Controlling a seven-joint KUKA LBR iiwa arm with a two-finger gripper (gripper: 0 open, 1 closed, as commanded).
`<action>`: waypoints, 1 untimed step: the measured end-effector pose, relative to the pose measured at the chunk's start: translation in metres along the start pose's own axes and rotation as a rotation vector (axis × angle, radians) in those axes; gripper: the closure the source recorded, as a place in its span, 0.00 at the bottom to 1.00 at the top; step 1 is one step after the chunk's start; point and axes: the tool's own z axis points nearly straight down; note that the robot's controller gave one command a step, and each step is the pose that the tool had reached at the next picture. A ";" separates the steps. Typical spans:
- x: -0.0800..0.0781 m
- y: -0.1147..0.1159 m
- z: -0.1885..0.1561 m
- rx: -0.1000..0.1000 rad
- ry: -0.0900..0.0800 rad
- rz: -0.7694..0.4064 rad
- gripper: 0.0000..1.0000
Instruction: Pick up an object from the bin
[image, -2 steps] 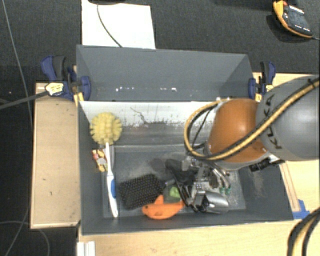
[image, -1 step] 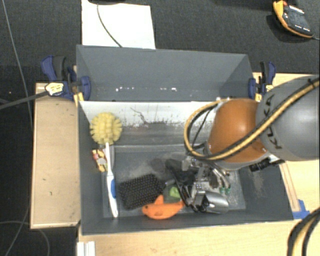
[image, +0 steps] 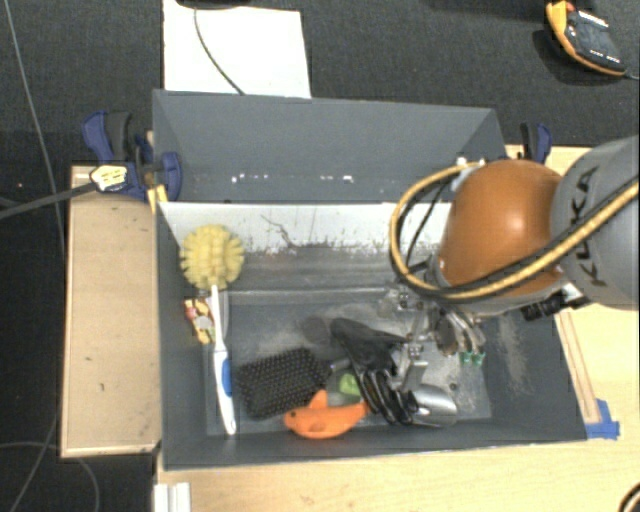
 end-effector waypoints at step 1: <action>-0.016 0.002 -0.026 0.000 0.003 0.004 0.00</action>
Offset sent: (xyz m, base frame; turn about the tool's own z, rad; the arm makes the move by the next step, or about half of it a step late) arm -0.0044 0.0146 -0.0561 0.0676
